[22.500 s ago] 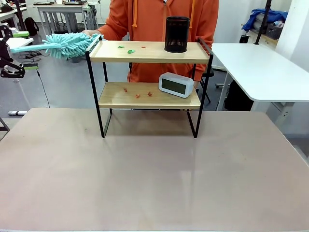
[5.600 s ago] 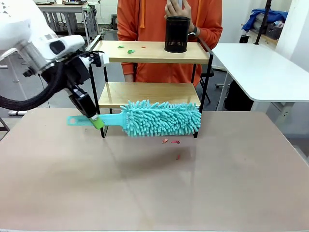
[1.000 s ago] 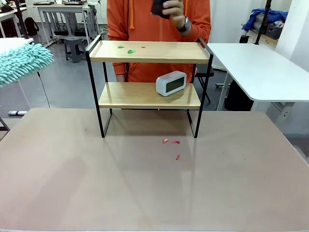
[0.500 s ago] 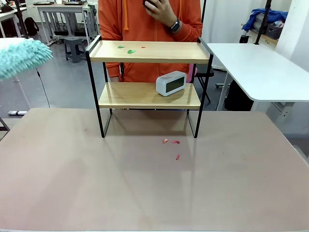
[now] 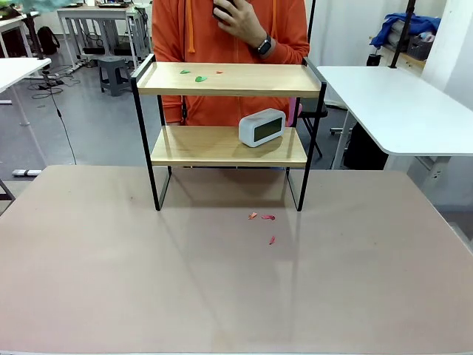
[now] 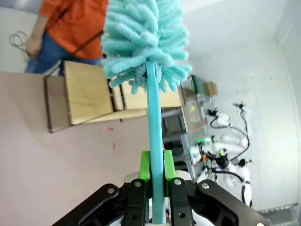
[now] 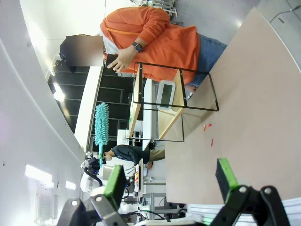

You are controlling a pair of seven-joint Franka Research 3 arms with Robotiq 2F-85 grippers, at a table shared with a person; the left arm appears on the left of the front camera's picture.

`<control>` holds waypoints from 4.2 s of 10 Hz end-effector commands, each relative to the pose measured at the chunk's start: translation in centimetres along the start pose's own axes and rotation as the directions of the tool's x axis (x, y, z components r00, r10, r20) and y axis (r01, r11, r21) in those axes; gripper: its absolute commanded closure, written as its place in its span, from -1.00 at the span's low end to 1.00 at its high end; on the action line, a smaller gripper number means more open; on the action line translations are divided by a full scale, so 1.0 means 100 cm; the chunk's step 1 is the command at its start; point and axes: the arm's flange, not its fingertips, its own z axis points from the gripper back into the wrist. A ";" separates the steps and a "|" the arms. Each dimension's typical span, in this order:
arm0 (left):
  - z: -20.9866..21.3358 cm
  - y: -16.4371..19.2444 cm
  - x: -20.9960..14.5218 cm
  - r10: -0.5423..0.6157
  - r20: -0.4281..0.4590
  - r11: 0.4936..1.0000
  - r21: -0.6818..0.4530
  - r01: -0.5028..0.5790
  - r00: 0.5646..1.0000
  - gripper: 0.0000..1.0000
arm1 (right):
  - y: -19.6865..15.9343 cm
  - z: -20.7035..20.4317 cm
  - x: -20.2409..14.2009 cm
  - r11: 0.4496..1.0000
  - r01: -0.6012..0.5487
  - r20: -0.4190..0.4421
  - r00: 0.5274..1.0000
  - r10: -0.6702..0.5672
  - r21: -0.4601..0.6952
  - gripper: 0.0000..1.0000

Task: Clean the shelf.
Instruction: Clean the remaining tier of the Shelf with the Duster once objects are removed.

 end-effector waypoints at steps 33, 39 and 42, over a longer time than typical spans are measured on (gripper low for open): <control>-0.146 -0.021 -0.063 -0.152 -0.842 0.988 -0.127 0.083 0.518 1.00 | 0.002 0.001 0.001 0.999 -0.024 0.017 1.000 0.024 0.024 -1.00; -0.088 -0.022 -0.045 -0.246 -0.782 0.964 -0.261 0.057 0.573 1.00 | 0.002 0.001 0.001 0.999 -0.024 0.017 1.000 0.024 0.024 -1.00; 0.019 0.010 -0.040 -0.243 -0.591 0.908 -0.417 -0.034 0.769 1.00 | 0.002 0.001 0.001 0.999 -0.024 0.017 1.000 0.024 0.024 -1.00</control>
